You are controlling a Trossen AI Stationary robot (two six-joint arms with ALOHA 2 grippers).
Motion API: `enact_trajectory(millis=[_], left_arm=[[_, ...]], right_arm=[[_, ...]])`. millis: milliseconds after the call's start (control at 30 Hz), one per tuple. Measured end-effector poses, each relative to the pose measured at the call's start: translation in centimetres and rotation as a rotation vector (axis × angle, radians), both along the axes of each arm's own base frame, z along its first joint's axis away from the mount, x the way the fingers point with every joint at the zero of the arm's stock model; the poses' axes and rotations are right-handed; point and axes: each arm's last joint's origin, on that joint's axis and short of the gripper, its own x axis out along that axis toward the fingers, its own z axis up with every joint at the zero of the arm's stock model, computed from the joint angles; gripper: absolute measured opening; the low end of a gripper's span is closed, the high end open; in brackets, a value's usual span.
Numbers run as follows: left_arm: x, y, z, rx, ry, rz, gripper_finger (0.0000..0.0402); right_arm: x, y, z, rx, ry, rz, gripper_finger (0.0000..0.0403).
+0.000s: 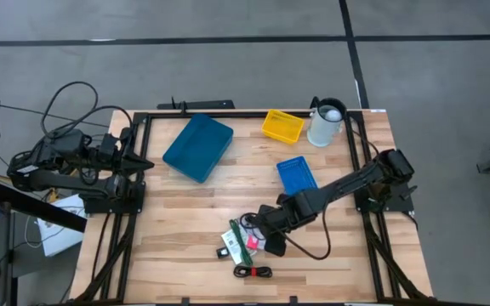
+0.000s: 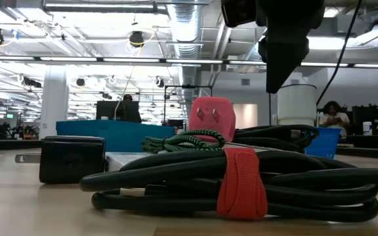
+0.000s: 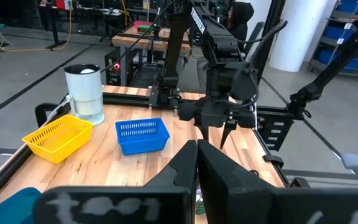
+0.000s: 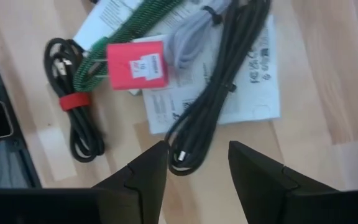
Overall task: Pick and place items into bin
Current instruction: Put the pink charger adapter into the blue bin
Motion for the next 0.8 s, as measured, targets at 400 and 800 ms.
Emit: enact_trajectory(millis=[400, 800], left_arm=[[0.00, 0.00, -0.07, 0.000, 0.008, 0.000, 0.0000], [-0.03, 0.00, -0.20, -0.001, 0.021, 0.000, 0.0000]], right_arm=[[0.03, 0.05, 0.00, -0.007, -0.009, -0.012, 0.0178], [0.00, 0.09, 0.02, -0.018, -0.014, 0.011, 0.0171]])
